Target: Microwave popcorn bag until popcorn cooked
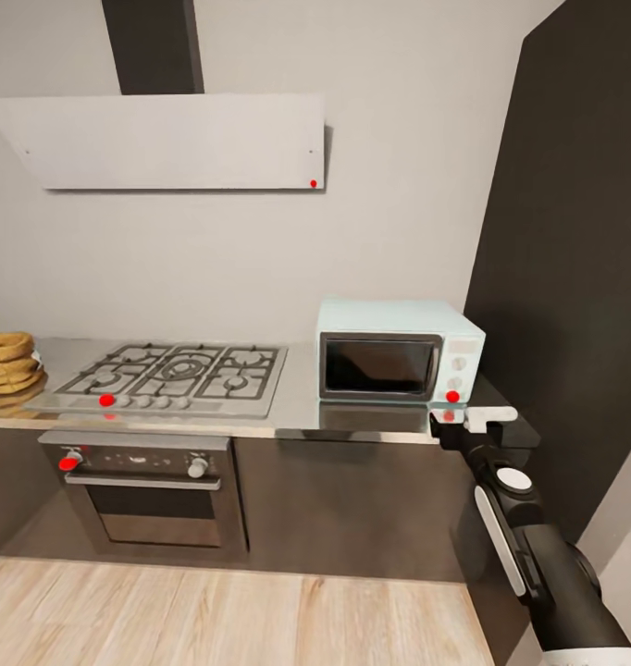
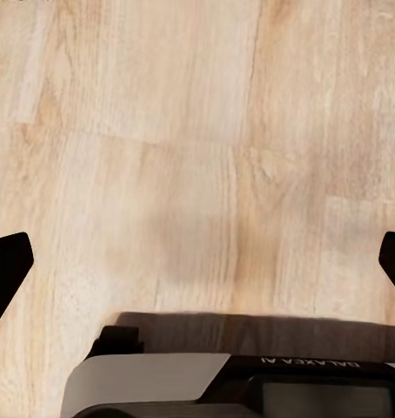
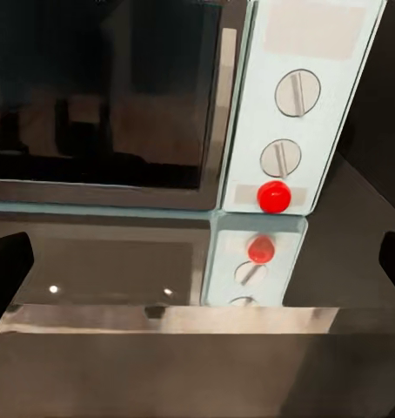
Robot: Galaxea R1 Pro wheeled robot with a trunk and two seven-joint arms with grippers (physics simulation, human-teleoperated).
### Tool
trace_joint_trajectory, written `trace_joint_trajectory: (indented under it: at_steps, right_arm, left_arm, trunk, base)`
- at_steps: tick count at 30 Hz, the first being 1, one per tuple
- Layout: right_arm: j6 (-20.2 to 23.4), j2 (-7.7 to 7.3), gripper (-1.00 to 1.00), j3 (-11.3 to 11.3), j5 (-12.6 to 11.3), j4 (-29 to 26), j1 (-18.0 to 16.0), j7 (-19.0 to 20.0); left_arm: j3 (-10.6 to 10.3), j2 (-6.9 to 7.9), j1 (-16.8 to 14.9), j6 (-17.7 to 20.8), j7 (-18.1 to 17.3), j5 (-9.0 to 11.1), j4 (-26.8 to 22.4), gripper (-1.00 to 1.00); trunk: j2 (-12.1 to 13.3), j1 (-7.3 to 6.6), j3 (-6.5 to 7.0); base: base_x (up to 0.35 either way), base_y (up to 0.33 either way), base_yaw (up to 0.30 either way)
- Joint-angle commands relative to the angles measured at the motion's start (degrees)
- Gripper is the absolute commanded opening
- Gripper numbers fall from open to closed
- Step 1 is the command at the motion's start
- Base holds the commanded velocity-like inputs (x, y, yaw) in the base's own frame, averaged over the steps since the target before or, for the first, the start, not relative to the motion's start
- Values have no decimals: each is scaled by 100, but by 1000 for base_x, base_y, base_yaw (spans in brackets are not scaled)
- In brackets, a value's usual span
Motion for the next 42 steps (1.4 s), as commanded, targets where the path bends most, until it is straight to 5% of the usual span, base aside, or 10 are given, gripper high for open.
trace_joint_trajectory:
  at_steps: [1,42]
  right_arm:
    - [32,-6,100,2,-9,-5,-8,-31]
    - [45,-8,100,-13,-24,207,-38,-31]
  left_arm:
    - [28,-7,-3,-18,-5,-9,4,100]
    - [112,-18,109,-10,56,43,12,100]
  trunk:
    - [-5,1,-7]
    - [-5,1,-7]
  base:
    - [16,20,0]
    - [147,1,0]
